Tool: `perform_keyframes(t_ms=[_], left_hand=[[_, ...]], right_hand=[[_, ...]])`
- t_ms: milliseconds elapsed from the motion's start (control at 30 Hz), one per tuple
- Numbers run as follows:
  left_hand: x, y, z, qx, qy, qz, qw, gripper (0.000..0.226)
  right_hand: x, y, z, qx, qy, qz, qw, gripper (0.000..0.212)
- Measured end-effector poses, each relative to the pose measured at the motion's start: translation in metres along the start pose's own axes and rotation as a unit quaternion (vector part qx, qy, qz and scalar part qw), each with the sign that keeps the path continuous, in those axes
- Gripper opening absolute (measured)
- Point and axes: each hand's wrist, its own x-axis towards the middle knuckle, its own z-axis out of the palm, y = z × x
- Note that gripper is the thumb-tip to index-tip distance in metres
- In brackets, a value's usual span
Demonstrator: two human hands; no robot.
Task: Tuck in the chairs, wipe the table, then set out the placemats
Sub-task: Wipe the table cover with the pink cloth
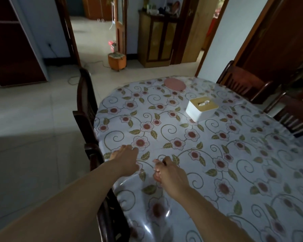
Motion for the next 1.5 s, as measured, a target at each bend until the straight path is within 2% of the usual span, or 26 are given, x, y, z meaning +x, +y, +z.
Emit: perform_keyframes(t_ms=[167, 400, 533, 733, 933, 1100, 1300, 1500], left_hand=[[0.007, -0.043, -0.021, 0.017, -0.029, 0.057, 0.998, 0.055], [0.016, -0.119, -0.061, 0.026, -0.028, 0.152, 0.988, 0.052], [0.030, -0.155, -0.081, 0.032, -0.021, 0.172, 0.984, 0.050], [0.073, -0.187, -0.102, 0.063, -0.019, 0.183, 0.981, 0.039], [0.136, -0.200, -0.133, 0.079, -0.021, 0.198, 0.977, 0.044], [0.204, -0.216, -0.175, 0.129, -0.015, 0.199, 0.971, 0.039], [0.272, -0.247, -0.220, 0.121, -0.033, 0.196, 0.973, 0.043], [0.352, -0.276, -0.255, 0.108, -0.030, 0.211, 0.971, 0.045]], right_hand=[[0.024, -0.048, -0.009, -0.064, -0.006, 0.042, 0.997, 0.046], [0.063, -0.128, -0.029, -0.059, 0.003, 0.130, 0.990, 0.047], [0.078, -0.152, -0.039, -0.056, 0.001, 0.154, 0.986, 0.045], [0.125, -0.156, -0.032, -0.050, -0.001, 0.174, 0.984, 0.033], [0.202, -0.142, -0.035, -0.010, 0.031, 0.194, 0.980, 0.034], [0.283, -0.132, -0.040, -0.006, 0.006, 0.194, 0.981, 0.033], [0.367, -0.133, -0.062, 0.002, -0.006, 0.191, 0.982, 0.030], [0.441, -0.126, -0.076, -0.003, -0.016, 0.248, 0.968, 0.027]])
